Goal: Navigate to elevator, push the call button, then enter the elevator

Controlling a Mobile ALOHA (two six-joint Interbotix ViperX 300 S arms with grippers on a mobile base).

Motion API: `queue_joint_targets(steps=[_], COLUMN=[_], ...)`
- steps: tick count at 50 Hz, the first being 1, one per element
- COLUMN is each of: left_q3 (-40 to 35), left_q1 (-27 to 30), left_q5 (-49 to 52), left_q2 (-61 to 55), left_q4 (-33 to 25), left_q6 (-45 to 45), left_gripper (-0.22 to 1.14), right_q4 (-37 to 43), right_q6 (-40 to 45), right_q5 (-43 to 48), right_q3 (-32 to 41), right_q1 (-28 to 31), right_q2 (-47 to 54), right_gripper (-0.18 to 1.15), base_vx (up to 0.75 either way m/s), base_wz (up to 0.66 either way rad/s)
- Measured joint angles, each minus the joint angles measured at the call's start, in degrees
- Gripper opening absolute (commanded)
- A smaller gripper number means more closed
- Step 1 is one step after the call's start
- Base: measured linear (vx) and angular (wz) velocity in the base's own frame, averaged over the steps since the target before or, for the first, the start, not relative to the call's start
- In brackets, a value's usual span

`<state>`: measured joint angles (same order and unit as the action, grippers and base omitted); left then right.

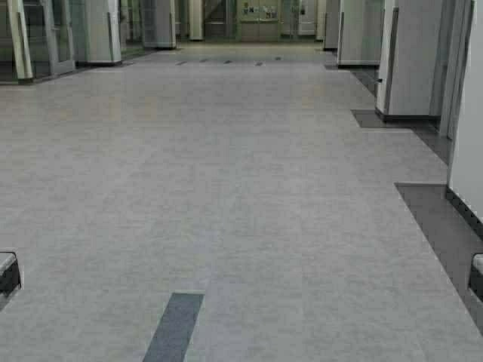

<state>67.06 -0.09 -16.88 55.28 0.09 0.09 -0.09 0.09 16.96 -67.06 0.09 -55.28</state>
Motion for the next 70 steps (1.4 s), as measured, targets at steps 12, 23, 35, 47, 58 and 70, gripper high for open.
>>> queue_joint_targets(steps=[12, 23, 35, 47, 58, 70], left_q3=[1.32, 1.76, 2.11, 2.11, 2.46, 2.99], left_q1=[-0.09, -0.18, -0.18, -0.18, -0.18, -0.18], left_q5=[0.79, 0.79, 0.53, -0.09, -0.7, -1.58], left_q2=[0.53, 0.09, -2.37, -3.69, -3.69, -3.34], left_q4=[0.0, 0.0, 0.0, 0.0, 0.0, -0.09], left_q6=[-0.35, -0.35, -0.18, -0.18, 0.26, 0.26], left_gripper=[0.02, 0.02, 0.02, 0.02, 0.02, 0.02], right_q4=[-0.09, -0.09, -0.09, -0.09, -0.09, -0.09], right_q6=[0.0, 0.0, 0.0, 0.0, 0.09, 0.79], right_q5=[0.26, 0.88, 3.96, 4.39, 4.39, 4.39], right_q3=[-1.32, -1.93, -2.55, -2.64, -2.29, -2.11], right_q1=[0.35, 0.35, 0.35, 0.35, 0.35, 0.35], right_q2=[-0.18, 0.09, 5.63, 8.17, 8.09, 7.29], right_gripper=[0.05, 0.05, 0.05, 0.05, 0.05, 0.05], base_vx=[0.0, 0.01, 0.1, 0.2, 0.27, 0.33], base_wz=[0.0, -0.01, -0.06, -0.08, -0.03, 0.11])
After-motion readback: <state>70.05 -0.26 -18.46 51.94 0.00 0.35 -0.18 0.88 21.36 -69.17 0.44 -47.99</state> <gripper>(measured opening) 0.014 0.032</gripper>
